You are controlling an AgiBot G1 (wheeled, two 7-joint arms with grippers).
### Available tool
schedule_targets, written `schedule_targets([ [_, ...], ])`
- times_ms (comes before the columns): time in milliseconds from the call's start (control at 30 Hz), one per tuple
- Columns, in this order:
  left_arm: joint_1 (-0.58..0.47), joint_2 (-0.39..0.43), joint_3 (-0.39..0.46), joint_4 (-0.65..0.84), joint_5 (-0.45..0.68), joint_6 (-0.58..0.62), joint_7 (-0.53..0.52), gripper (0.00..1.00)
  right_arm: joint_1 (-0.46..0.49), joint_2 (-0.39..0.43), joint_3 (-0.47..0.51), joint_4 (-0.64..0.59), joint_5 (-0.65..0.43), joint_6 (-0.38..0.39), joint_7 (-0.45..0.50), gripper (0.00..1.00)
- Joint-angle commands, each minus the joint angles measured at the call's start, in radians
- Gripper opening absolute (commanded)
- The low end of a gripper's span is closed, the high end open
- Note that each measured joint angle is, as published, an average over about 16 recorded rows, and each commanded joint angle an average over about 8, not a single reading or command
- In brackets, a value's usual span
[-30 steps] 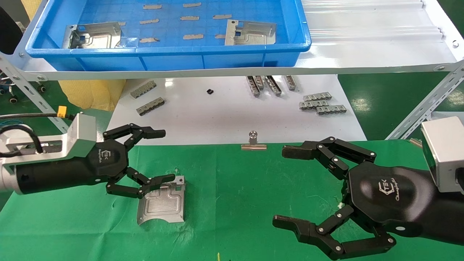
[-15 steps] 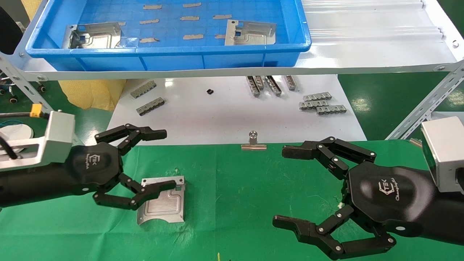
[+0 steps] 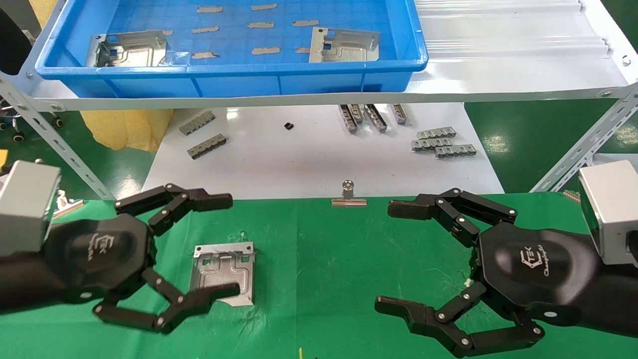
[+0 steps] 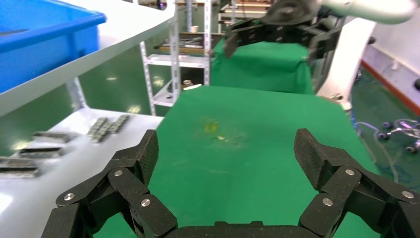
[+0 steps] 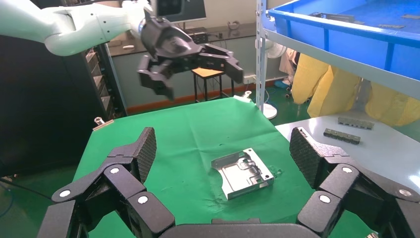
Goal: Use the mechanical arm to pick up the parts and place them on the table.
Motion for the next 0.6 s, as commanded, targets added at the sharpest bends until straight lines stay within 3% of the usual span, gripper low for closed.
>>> schedule_targets([
  [33,0.021,-0.012,-0.017,-0.042,-0.012,-0.004,-0.028,1.0,0.0,0.0,0.0,0.0,0.0,0.0,0.0,1.0],
  [300,0.09,-0.051,-0.073,-0.18,-0.05,-0.015,-0.113,1.0,0.0,0.0,0.0,0.0,0.0,0.0,0.0,1.0],
  [600,0.099,-0.056,-0.08,-0.195,-0.057,-0.018,-0.118,1.0,0.0,0.0,0.0,0.0,0.0,0.0,0.0,1.0],
])
